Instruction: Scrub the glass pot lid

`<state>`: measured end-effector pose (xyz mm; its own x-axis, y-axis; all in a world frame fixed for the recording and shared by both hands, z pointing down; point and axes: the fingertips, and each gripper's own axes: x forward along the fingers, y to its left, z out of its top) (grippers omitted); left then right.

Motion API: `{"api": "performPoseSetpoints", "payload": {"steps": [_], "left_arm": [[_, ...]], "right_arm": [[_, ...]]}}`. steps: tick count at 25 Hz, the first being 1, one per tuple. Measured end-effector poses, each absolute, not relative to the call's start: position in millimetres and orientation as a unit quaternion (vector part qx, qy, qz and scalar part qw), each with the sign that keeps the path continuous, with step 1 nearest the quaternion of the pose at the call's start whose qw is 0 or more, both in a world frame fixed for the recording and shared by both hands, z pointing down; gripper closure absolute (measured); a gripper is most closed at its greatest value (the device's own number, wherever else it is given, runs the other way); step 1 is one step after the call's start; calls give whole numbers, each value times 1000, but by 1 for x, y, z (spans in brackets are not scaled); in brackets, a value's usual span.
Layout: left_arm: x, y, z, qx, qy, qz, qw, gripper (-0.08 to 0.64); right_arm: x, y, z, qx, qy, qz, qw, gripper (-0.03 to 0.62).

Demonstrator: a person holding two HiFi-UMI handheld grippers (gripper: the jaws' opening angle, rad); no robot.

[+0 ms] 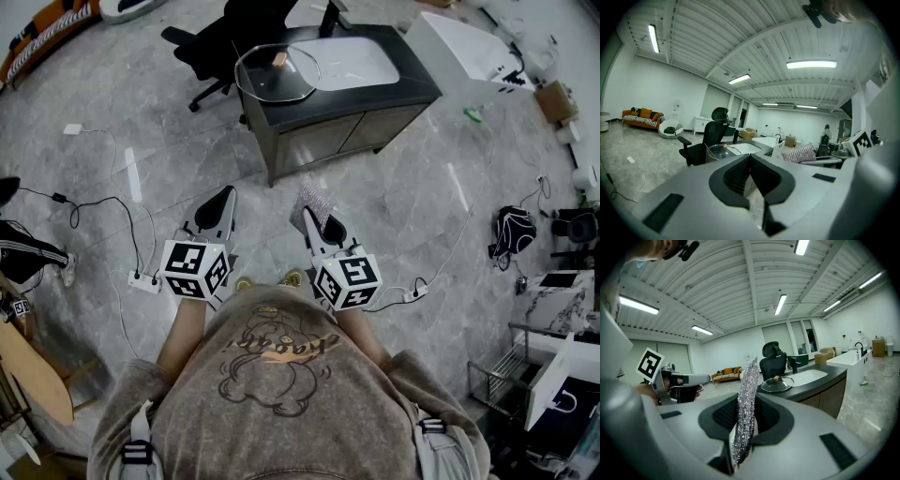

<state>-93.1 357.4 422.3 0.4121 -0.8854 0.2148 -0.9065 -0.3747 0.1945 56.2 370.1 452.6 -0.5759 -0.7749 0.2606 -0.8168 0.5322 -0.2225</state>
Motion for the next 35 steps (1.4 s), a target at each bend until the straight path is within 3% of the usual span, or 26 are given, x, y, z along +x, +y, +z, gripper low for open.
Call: {"api": "performPoseSetpoints", "payload": {"steps": [22,35], "left_arm": [[-45,333,441,815,-559,36,146,541],[-42,213,452,822,-550,37,146,541]], "right_arm": [[123,363,466,433,-886,159,50,508],[124,250,478,446,-878,166,48,508]]}}
